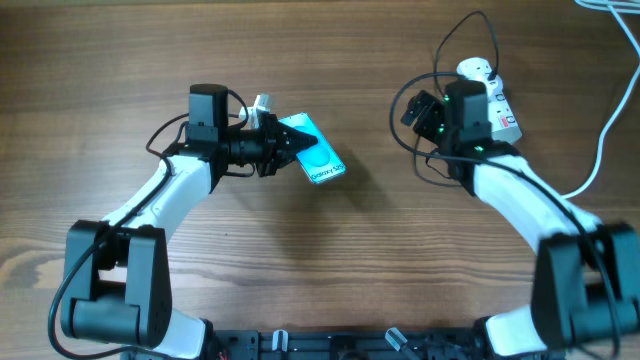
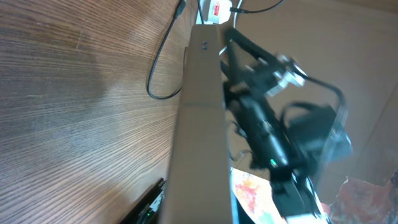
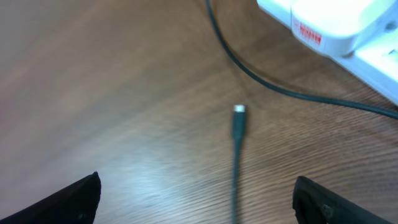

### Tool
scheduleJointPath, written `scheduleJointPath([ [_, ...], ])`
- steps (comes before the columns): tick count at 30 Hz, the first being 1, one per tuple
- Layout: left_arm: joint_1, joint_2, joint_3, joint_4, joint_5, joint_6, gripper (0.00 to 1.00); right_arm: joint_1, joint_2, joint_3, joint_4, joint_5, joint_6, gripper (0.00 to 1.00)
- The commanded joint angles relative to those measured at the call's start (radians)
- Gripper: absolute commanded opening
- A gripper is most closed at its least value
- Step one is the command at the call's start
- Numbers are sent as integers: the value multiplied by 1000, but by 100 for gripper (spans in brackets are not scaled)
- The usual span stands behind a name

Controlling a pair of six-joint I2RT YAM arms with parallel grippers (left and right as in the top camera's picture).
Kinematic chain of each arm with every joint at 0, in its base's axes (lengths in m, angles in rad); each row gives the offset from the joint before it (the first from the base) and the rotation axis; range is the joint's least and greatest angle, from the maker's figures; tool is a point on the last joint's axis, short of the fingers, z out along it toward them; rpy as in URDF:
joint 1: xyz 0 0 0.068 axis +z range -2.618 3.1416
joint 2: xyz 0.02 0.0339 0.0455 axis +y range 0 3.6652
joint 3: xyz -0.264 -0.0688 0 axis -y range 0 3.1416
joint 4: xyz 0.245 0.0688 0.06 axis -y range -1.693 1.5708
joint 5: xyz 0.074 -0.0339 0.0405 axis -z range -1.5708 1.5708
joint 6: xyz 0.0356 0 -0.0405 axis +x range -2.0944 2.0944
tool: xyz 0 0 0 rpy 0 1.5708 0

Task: Plug charger to phone and switch on socket
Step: 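Release the phone from the right gripper and move it toward the cable, then lower the right gripper onto the black USB-C cable end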

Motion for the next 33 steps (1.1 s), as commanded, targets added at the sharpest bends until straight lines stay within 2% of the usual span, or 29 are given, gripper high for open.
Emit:
scheduleJointPath([
  [1,6,2,4,7,26,23,4,0,143,87,3,79,-92,95],
  [8,6,2,4,7,14,23,4,0,255,148,-2,104,-161,79],
  [16,6,2,4,7,3,16,4,11,324,148,24,108,-203,74],
  [18,11,2,4,7,21,16,4,15,329,148,34,105,-211,67],
  [21,32,2,4,7,41,16,4,15,329,148,42,58,-218,45],
  [26,117,2,4,7,84,16,4,27,329,148,-24,-15,-241,21],
  [30,160,2,4,7,84,21,4,59,308,148,-80,-108,-294,5],
  [33,160,2,4,7,84,57,4,68,250,148,-201,-111,-303,5],
])
